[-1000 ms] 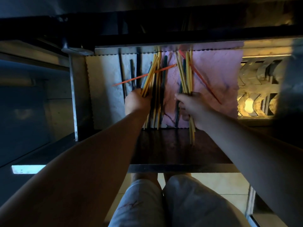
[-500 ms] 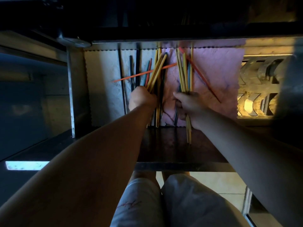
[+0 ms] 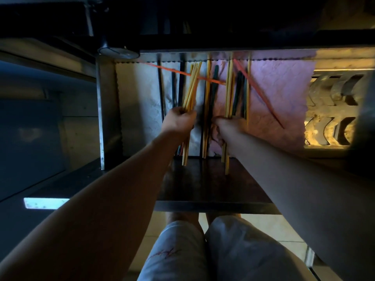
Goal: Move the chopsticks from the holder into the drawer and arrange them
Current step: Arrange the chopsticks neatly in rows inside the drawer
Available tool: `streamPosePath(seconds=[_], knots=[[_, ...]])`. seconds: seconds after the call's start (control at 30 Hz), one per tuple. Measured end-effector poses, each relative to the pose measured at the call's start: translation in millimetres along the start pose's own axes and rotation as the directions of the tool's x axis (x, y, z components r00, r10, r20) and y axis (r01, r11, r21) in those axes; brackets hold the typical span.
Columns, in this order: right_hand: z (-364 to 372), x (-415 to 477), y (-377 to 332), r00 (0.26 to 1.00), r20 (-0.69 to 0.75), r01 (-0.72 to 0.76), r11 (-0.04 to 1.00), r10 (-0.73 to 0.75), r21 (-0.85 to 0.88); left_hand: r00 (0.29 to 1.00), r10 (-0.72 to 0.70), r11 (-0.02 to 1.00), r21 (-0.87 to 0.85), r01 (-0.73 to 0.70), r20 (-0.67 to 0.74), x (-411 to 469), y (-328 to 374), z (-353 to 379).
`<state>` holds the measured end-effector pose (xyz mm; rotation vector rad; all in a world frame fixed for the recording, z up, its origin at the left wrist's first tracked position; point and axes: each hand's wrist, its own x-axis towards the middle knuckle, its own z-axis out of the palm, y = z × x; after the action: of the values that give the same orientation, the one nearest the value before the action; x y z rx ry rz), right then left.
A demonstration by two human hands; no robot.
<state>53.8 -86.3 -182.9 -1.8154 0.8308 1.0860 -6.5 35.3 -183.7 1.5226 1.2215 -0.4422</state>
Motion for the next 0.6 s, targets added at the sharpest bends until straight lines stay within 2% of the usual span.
streamPosePath(seconds=[0.17, 0.3, 0.5, 0.6], knots=[[21, 8, 5, 0.99, -0.134, 0.027, 0.997, -0.036, -0.069, 0.997, -0.075, 0.988, -0.137, 0.076, 0.011, 0, -1, -12], [37, 6, 6, 0.953, -0.287, 0.063, 0.99, -0.096, -0.122, 0.997, -0.063, 0.989, -0.13, 0.067, 0.037, 3, -7, -24], [52, 4, 7, 0.93, -0.339, 0.07, 0.972, -0.145, -0.224, 0.998, -0.03, 0.999, 0.037, 0.032, -0.047, 8, -14, -35], [59, 5, 9, 0.898, -0.404, 0.088, 0.971, -0.173, -0.222, 0.996, 0.042, 0.988, 0.152, -0.03, -0.078, 8, -18, -42]])
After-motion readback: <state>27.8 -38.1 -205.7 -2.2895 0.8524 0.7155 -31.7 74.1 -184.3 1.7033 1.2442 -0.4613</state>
